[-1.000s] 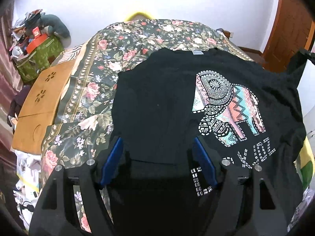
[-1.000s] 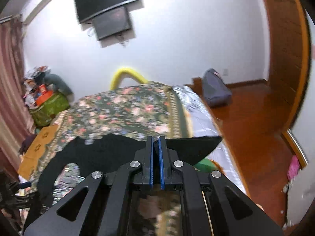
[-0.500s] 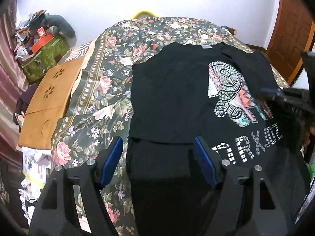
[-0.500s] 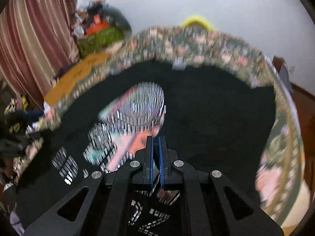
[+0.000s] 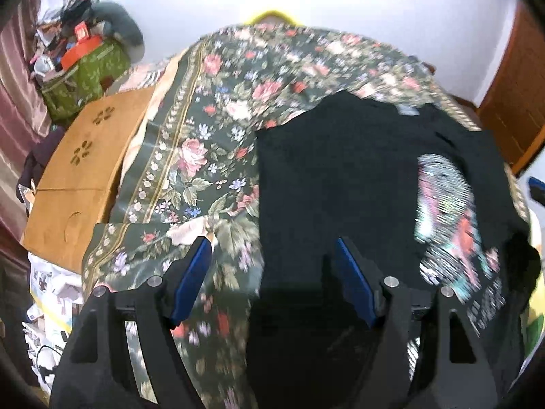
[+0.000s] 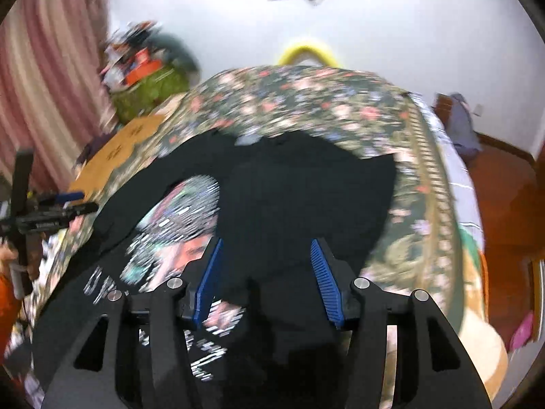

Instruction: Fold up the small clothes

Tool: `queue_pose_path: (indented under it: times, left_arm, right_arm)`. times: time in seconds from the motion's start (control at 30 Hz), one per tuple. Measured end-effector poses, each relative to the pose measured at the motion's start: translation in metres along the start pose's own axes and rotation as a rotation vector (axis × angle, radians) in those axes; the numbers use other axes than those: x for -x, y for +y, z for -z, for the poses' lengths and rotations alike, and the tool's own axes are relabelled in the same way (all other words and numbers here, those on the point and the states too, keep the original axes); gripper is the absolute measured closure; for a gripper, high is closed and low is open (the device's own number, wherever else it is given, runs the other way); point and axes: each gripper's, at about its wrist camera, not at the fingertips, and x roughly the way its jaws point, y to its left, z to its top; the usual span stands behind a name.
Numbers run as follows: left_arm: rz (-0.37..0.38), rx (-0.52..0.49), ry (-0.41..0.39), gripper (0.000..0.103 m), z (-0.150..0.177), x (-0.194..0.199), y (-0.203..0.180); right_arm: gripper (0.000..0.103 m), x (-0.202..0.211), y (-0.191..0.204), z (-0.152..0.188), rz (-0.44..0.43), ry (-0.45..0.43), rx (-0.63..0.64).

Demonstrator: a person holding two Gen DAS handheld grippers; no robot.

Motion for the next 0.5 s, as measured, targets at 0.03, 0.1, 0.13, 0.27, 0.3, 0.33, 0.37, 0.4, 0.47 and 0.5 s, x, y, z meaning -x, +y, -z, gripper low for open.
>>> queue_pose_path:
  times: [0.03, 0.1, 0.13, 0.27, 0.3, 0.33, 0.37, 0.4, 0.47, 0.5]
  left_arm:
    - [-0.004, 0.011, 0.022, 0.029, -0.005, -0.012, 0.002]
    - [0.0, 0.039, 0.071, 0.029, -0.011, -0.034, 0.006]
    - [0.009, 0.057, 0.093, 0.029, -0.014, -0.045, 0.008]
    - [0.03, 0.089, 0.085, 0.028, -0.023, -0.061, 0.008]
    - [0.026, 0.079, 0.081, 0.028, -0.025, -0.063, 0.005]
    - [0.018, 0.069, 0.075, 0.028, -0.027, -0.065, 0.002]
    - [0.006, 0.057, 0.07, 0.028, -0.03, -0.068, 0.0]
    - [-0.003, 0.049, 0.068, 0.028, -0.032, -0.07, -0.002]
    - [-0.024, 0.04, 0.061, 0.027, -0.036, -0.074, -0.004]
    - [-0.031, 0.039, 0.06, 0.027, -0.038, -0.075, -0.005]
  right_arm:
    - [0.054, -0.005, -0.013, -0.001, 0.016, 0.005, -0.042]
    - [0.054, -0.018, -0.035, 0.0, 0.038, 0.033, -0.116]
    - [0.054, -0.028, -0.046, 0.002, 0.049, 0.053, -0.15]
    - [0.064, -0.057, -0.057, 0.006, 0.016, 0.093, -0.19]
    - [0.074, -0.061, -0.053, 0.004, 0.012, 0.086, -0.165]
    - [0.079, -0.067, -0.047, 0.001, 0.009, 0.088, -0.134]
    - [0.089, -0.072, -0.038, -0.002, 0.013, 0.088, -0.104]
    - [0.093, -0.076, -0.035, -0.006, 0.024, 0.089, -0.081]
    - [0.094, -0.087, -0.029, -0.015, 0.062, 0.095, -0.028]
    - [0.094, -0.093, -0.025, -0.02, 0.077, 0.101, -0.008]
